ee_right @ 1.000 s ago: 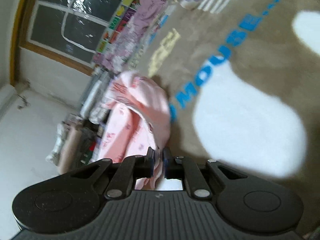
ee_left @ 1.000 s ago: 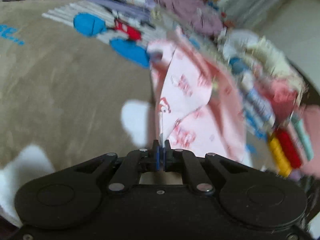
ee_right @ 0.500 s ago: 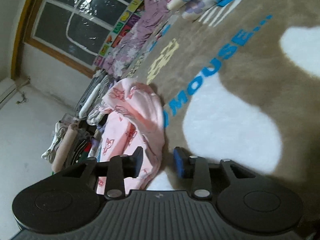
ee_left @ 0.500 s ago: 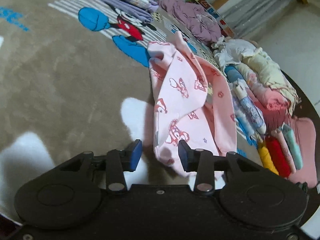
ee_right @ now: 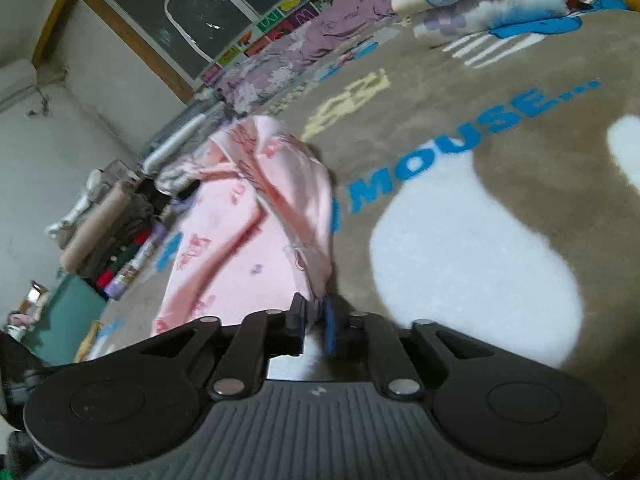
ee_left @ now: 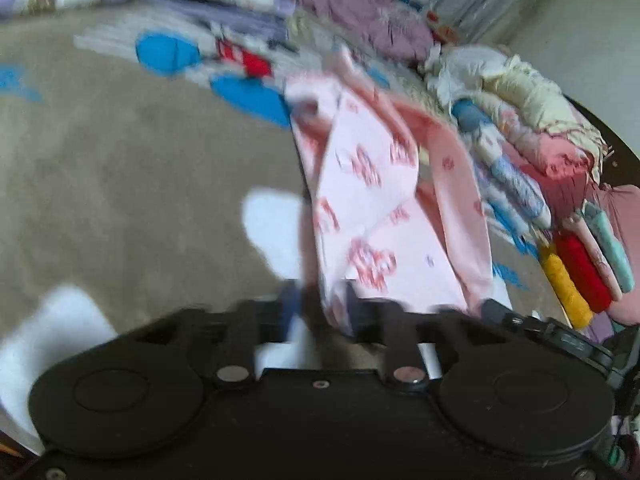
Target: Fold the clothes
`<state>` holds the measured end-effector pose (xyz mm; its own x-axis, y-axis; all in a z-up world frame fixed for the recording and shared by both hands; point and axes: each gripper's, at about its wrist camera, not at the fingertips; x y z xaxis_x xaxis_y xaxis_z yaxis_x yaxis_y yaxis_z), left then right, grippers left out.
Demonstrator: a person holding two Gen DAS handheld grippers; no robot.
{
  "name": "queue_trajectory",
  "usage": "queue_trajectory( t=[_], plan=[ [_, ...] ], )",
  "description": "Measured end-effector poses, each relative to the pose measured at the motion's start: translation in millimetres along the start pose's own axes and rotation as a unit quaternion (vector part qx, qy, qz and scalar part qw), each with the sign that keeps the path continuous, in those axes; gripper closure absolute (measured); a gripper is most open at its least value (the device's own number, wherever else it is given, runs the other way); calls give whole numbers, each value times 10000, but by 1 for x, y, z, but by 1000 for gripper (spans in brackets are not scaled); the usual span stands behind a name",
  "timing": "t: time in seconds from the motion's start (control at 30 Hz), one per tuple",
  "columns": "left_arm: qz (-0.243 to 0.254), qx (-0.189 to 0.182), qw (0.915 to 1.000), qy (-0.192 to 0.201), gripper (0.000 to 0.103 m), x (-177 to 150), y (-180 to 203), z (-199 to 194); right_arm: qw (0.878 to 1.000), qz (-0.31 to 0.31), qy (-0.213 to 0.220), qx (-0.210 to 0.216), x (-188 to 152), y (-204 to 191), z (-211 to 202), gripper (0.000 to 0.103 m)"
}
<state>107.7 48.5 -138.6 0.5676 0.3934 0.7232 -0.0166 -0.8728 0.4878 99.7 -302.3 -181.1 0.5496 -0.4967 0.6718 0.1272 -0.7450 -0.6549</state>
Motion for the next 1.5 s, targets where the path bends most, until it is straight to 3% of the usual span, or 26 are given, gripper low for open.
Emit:
queue_trajectory(
  t=[0.03,0.1,0.2,0.37,0.6,0.67,0.77,0.87,0.9,0.97,1.13,1.33,1.5],
  plan=[
    [43,33,9999,115,59,3,0,-2,10000,-55,78,7,2,-1,-3,67],
    [311,167,9988,332,59,8,4,-5,9994,-271,233,-39,7,-4,-7,53],
    [1050,342,9922,587,59,13,22,-3,9968,-708,356,-77,15,-13,-2,52],
    [1271,150,9901,575,59,29,36,19,9845,-1693,450,-2,24,-38,15,52],
    [1453,93,9873,629,59,72,48,64,9807,-1932,282,-53,33,-46,45,52],
    [1421,77,9881,579,67,85,47,80,9811,-1922,221,-70,35,-47,50,52],
    [1406,34,9894,367,69,99,46,103,9837,-1787,172,-58,38,-45,56,52],
    [1639,69,9863,166,76,98,54,121,9866,-1622,160,-38,42,-41,59,52],
    [1732,88,9848,98,80,97,57,126,9874,-1577,163,-29,43,-40,59,52],
    [1805,188,9834,38,100,95,59,130,9883,-1513,183,19,45,-38,60,52],
    [1865,198,9809,522,101,96,65,95,9901,-1399,130,78,45,-35,64,52],
    [1897,582,9756,937,102,101,55,49,9910,-1333,106,4,43,-32,64,52],
    [1450,743,9817,989,101,90,21,15,9911,-1325,90,-66,41,-31,64,52]
  ],
)
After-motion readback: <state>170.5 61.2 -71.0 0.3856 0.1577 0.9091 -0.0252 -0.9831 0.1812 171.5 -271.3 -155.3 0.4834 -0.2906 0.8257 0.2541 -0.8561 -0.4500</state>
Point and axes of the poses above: each gripper's, at about its wrist camera, not at the fingertips, and z roughly the way its jaws point, y to its right, x to its top, and after that the axes turned 9 degrees about y, right-handed
